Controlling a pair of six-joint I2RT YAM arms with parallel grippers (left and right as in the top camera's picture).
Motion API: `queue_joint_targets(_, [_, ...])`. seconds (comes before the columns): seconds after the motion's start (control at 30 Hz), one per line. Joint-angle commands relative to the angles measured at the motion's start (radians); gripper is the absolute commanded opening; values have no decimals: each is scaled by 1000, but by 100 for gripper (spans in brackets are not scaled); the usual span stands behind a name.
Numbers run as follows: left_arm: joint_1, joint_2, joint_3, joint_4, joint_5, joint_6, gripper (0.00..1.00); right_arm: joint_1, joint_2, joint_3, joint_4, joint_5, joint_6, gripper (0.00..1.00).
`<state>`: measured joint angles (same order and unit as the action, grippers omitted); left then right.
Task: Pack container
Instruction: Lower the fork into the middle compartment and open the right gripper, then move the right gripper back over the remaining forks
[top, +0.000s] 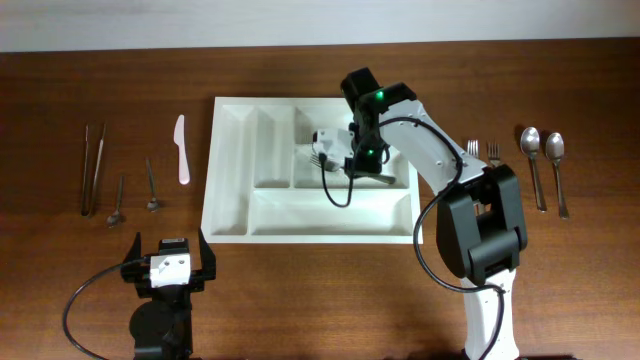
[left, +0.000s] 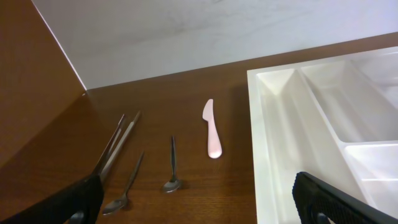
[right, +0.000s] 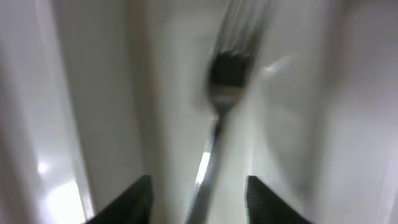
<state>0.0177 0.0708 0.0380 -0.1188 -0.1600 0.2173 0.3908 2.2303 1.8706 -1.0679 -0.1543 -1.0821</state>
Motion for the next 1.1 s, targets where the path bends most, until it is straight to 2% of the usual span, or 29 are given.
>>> queue_joint_targets(0.0, [-5,-8,-6,3,10,8,99,-3,-35,130,5,32,133,59])
queue_joint_targets(0.03, [-5,-8,-6,3,10,8,99,-11,-48,159,1,35,159,64])
queue_joint_targets(0.07, [-5,-8,-6,3,10,8,99,-22,-61,185,-10,35,179,100])
queue_joint_targets(0.23, [-5,-8,-6,3,10,8,99,-110,-121,277,-108,58,346,99])
queue_joint_targets(0.6, [-5,-8,-6,3,10,8,99,-399,-191,281,-285,91,701,99])
queue_joint_targets(0.77, [-5,-8,-6,3,10,8,99,-468,-171,274,-359,91,718,99])
queue_joint_targets(1.07, [-5,-8,-6,3,10,8,99,-529,-93,272,-367,90,730,99])
